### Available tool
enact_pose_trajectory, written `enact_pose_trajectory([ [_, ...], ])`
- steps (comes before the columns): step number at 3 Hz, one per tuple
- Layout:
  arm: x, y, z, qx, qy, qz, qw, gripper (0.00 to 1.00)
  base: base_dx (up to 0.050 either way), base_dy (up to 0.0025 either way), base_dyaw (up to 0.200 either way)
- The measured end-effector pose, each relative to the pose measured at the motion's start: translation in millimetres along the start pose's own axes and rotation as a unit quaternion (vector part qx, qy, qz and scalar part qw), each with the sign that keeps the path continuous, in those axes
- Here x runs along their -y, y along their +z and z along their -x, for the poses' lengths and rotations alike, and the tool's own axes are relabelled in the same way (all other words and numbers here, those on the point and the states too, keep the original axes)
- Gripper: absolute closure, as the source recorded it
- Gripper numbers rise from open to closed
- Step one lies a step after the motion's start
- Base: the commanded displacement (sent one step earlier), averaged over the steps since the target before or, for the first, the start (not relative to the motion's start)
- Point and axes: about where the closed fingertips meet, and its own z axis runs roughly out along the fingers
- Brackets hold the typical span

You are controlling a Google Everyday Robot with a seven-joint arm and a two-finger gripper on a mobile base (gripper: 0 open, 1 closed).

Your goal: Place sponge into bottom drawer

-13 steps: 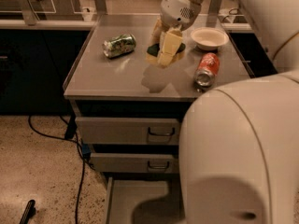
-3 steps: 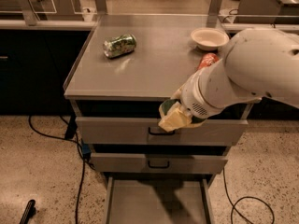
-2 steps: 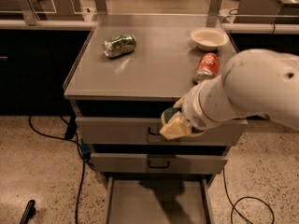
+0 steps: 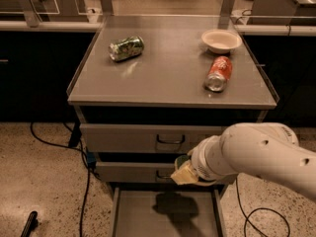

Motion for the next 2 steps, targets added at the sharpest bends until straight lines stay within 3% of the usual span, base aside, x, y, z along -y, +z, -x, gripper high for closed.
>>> enact_pose_trajectory([
  [1,-7.6,51.0,-46.6,-0.034,0.047,0.016,0.9982,1.0,0.0,0.0,0.0],
  [2,-7.6,51.0,-46.6,-0.034,0.047,0.016,0.9982,1.0,0.0,0.0,0.0],
])
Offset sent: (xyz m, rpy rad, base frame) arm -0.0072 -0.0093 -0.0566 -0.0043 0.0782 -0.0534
